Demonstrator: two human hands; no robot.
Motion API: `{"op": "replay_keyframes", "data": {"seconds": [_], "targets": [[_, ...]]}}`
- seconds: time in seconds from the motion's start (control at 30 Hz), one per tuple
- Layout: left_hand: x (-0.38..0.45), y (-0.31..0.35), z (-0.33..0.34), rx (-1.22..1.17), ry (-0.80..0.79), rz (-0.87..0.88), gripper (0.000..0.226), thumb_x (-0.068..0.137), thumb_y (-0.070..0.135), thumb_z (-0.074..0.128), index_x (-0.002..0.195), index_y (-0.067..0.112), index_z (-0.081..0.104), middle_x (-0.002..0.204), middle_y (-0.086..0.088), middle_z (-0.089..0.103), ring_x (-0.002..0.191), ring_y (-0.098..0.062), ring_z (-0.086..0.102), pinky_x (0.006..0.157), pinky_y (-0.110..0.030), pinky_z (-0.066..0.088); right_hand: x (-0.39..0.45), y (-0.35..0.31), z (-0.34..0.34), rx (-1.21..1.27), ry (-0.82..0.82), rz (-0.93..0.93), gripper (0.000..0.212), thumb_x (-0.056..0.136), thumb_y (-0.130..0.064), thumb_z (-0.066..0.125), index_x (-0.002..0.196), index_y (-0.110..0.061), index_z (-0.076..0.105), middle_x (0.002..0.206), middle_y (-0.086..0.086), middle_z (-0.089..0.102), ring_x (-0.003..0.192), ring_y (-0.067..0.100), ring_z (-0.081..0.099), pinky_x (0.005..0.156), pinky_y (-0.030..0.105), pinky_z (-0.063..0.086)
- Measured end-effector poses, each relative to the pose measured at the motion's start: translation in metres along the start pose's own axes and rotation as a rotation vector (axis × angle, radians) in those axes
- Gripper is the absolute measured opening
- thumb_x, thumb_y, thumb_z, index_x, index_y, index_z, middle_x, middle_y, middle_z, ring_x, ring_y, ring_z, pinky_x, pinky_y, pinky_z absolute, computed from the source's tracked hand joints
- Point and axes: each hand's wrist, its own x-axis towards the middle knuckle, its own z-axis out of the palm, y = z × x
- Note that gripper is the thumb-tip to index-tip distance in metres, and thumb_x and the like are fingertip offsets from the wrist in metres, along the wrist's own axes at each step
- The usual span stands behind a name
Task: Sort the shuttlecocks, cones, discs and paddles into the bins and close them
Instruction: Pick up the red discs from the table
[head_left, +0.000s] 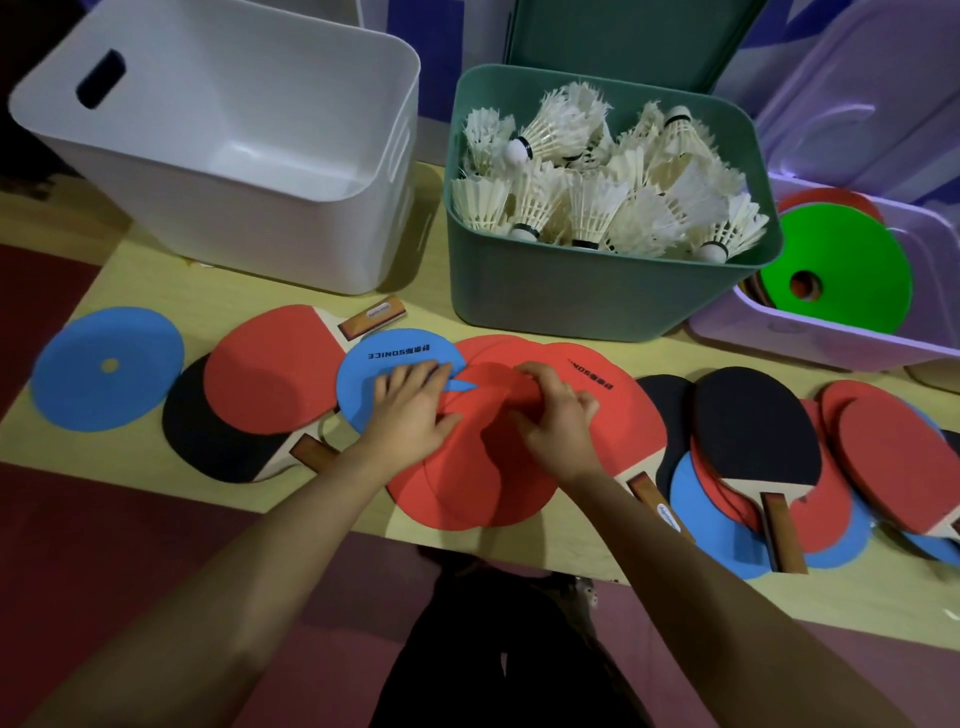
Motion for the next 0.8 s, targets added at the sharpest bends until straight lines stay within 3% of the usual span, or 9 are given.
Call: {"op": "replay_keyframes", "data": {"seconds": [0.07,0.17,0.23,0.33,0.37,0.43,0.5,0.6,0.8], "targets": [[-0.001,0.002,0.001,-0.065,0.022,0.044,0.062,0.089,0.037,0.057,0.143,0.023,0.031,0.139,0.000,0.040,0.131,-0.021,0.029,0.102,-0.032,0.014,0.000,0.003,-0.001,0.062,-0.015,-0.010,0.048,0.077,-0.002,0.059,0.118,-0.025,0.054,0.100,-0.012,0.061,0.091,-0.003,0.044,0.087,0.022,0.018],[-0.001,0.008,-0.004,-0.220,0.037,0.050,0.060,0.087,0.028,0.062,0.141,0.022,0.035,0.126,-0.002,0.047,0.121,-0.026,0.035,0.099,-0.031,0.019,-0.007,0.009,-0.001,0.074,0.022,-0.064,0.054,0.076,-0.002,0.061,0.120,-0.032,0.054,0.108,-0.025,0.058,0.100,0.019,0.052,0.090,0.009,0.014],[-0.002,0.013,-0.008,-0.232,0.096,0.102,0.058,0.086,0.025,0.064,0.139,0.020,0.041,0.118,-0.004,0.050,0.113,-0.027,0.040,0.095,-0.031,0.023,-0.013,0.009,-0.007,0.090,0.066,-0.107,0.057,0.075,-0.001,0.062,0.123,-0.031,0.054,0.116,-0.025,0.056,0.103,0.015,0.055,0.096,0.018,0.019],[0.003,0.024,-0.016,-0.201,0.194,0.236,0.056,0.083,0.026,0.064,0.135,0.014,0.049,0.106,-0.007,0.055,0.100,-0.031,0.052,0.086,-0.035,0.029,-0.017,0.008,-0.028,0.152,0.127,-0.205,0.059,0.074,-0.001,0.060,0.128,-0.024,0.054,0.122,-0.018,0.056,0.112,0.012,0.056,0.099,0.045,0.038],[0.006,0.031,-0.021,-0.204,0.228,0.270,0.056,0.081,0.028,0.062,0.133,0.013,0.051,0.103,-0.007,0.056,0.095,-0.031,0.054,0.083,-0.036,0.031,-0.017,0.008,-0.038,0.161,0.159,-0.232,0.057,0.075,-0.001,0.060,0.129,-0.021,0.054,0.120,-0.015,0.057,0.111,0.014,0.056,0.098,0.046,0.041],[0.014,0.049,-0.034,-0.218,0.296,0.345,0.055,0.079,0.031,0.059,0.130,0.011,0.054,0.098,-0.007,0.057,0.089,-0.027,0.055,0.078,-0.035,0.034,-0.016,0.007,-0.061,0.168,0.229,-0.272,0.053,0.078,-0.001,0.061,0.129,-0.013,0.054,0.118,-0.007,0.057,0.110,0.014,0.055,0.099,0.033,0.042],[0.023,0.071,-0.048,-0.245,0.348,0.438,0.054,0.081,0.034,0.055,0.129,0.010,0.055,0.094,-0.007,0.057,0.089,-0.018,0.053,0.075,-0.033,0.035,-0.017,0.005,-0.085,0.174,0.282,-0.270,0.051,0.080,-0.002,0.062,0.128,-0.017,0.054,0.119,-0.008,0.057,0.111,0.008,0.054,0.099,0.022,0.040],[0.035,0.108,-0.065,-0.303,0.417,0.551,0.052,0.080,0.033,0.055,0.126,0.007,0.057,0.091,-0.007,0.058,0.086,-0.012,0.050,0.072,-0.031,0.035,-0.019,0.006,-0.125,0.189,0.368,-0.262,0.052,0.082,-0.002,0.063,0.126,-0.026,0.054,0.114,-0.008,0.060,0.106,0.002,0.056,0.094,0.018,0.042],[0.069,0.204,-0.092,-0.356,0.508,0.720,0.043,0.079,0.028,0.059,0.119,0.011,0.062,0.092,-0.005,0.062,0.088,-0.015,0.055,0.076,-0.034,0.038,-0.023,0.029,-0.212,0.109,0.563,-0.340,0.044,0.080,-0.002,0.062,0.122,-0.014,0.057,0.116,-0.007,0.059,0.109,0.001,0.053,0.097,0.019,0.040]]}}
